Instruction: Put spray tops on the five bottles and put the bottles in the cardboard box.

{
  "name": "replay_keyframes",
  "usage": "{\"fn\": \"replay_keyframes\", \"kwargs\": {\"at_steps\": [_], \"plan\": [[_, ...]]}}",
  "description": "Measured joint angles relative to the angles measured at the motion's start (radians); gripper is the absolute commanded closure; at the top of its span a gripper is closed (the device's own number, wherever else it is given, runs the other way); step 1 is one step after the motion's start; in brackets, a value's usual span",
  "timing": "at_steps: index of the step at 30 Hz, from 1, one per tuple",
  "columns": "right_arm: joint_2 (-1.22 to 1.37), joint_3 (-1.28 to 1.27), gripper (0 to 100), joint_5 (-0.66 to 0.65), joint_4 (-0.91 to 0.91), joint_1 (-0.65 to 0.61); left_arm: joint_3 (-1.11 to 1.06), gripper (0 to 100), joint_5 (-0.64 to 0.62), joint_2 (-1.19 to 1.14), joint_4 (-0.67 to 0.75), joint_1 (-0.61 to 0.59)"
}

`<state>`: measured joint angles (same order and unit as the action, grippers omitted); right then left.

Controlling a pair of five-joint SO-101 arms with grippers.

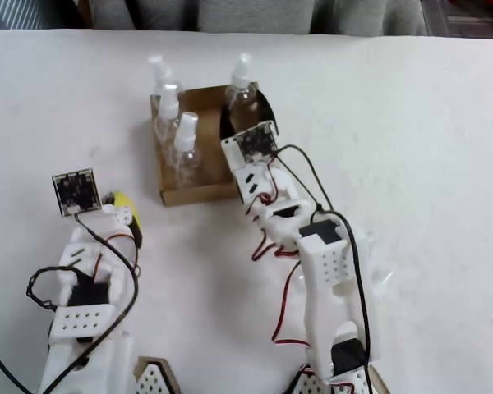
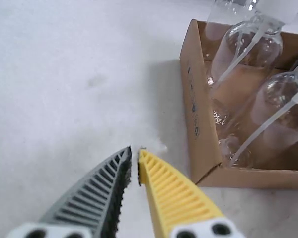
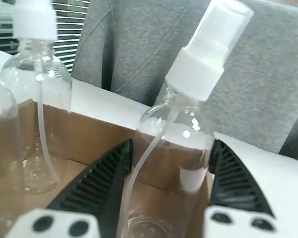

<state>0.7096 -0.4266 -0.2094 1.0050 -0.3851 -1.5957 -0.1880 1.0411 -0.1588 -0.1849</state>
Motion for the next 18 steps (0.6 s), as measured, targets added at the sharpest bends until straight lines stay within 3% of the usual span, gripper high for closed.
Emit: {"fn": "replay_keyframes", "kwargs": {"at_steps": [18], "plan": [[-0.017,-0.023,82.1,0.020,-0.012,0.003,0.000,97,0.000,0.000,0.000,0.000]]}}
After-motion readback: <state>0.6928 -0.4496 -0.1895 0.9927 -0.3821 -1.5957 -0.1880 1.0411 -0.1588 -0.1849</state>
